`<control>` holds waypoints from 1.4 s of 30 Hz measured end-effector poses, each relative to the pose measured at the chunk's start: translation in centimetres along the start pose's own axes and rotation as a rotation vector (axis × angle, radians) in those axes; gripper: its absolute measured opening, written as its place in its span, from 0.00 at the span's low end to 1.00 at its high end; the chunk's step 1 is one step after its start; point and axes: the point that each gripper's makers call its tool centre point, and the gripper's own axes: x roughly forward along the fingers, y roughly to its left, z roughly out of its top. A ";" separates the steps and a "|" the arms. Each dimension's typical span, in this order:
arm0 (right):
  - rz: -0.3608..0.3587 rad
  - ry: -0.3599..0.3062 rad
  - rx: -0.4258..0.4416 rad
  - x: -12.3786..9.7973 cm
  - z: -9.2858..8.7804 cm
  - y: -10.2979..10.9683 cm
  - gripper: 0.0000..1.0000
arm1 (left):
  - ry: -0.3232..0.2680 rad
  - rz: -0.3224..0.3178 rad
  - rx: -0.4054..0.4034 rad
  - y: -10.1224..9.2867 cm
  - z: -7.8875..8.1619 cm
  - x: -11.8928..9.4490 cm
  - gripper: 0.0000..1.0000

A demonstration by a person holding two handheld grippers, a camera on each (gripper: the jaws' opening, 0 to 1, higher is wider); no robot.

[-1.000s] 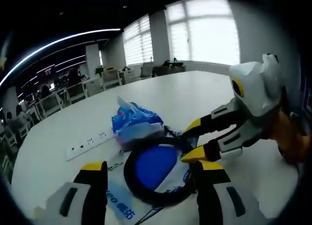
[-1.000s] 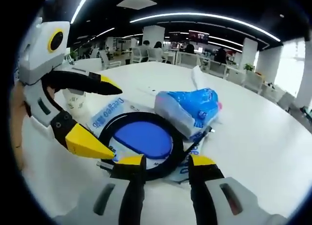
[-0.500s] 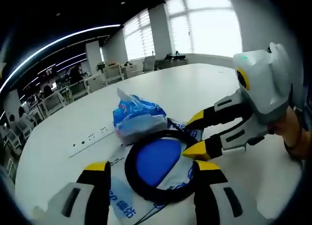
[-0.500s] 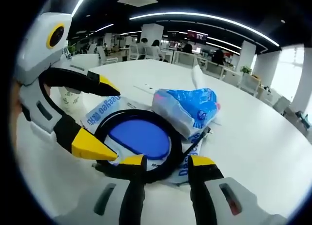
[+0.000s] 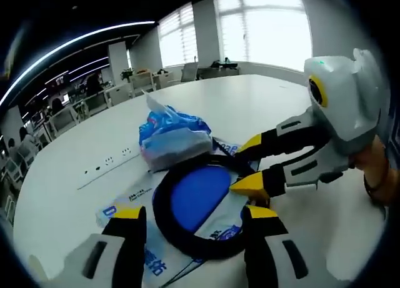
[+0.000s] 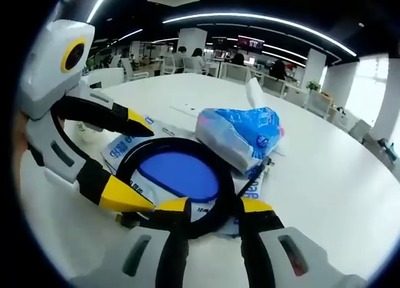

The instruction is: Arrange the tabletop items into an orderly group along one side of the table until the central work area is clear of visible clutter.

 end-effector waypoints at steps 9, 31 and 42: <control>-0.002 0.008 0.017 -0.1 -0.4 0.0 0.26 | 0.048 0.029 -0.024 0.6 -1.3 0.2 0.40; -0.018 0.003 0.088 -0.1 0.1 -0.8 0.12 | 0.132 0.162 -0.058 1.5 -2.3 -0.6 0.15; 0.006 0.029 0.155 -0.5 0.1 -0.4 0.11 | 0.108 0.168 -0.078 2.2 -1.9 -1.3 0.08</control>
